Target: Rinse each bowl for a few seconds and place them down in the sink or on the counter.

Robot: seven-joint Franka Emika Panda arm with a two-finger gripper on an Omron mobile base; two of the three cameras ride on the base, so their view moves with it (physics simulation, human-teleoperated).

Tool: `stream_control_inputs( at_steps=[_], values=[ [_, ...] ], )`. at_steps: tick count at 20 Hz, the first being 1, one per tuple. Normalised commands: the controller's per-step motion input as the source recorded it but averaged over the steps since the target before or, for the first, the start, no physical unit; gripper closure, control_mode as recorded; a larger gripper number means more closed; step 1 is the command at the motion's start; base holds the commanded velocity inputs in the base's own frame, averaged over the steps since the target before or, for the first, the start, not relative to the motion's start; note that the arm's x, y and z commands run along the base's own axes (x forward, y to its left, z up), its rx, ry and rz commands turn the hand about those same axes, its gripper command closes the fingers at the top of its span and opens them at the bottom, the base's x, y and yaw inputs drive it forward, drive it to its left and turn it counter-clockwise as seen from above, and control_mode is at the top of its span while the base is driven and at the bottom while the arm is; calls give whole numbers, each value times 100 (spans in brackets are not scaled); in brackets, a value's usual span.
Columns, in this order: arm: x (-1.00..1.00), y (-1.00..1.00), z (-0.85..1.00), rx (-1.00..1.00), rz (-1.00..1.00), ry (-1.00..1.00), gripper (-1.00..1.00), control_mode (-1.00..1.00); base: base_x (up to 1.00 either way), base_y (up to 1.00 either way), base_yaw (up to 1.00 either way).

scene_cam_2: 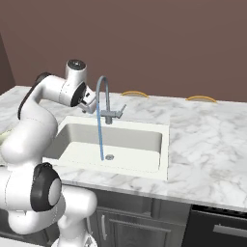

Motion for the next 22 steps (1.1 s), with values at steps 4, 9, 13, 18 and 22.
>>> stream_control_inputs(
  at_steps=[4,9,13,18,22],
  values=[
    [-7,68,-18,-4,12,3,-100,-100,0,0,0],
    [-6,63,-22,-4,12,6,-100,-100,0,0,0],
    [-6,56,-23,-3,12,6,-100,-100,0,0,0],
    [0,47,-27,-4,11,5,-100,-100,0,0,0],
    [0,45,-27,-3,11,4,-100,-100,0,0,0]
  ],
)
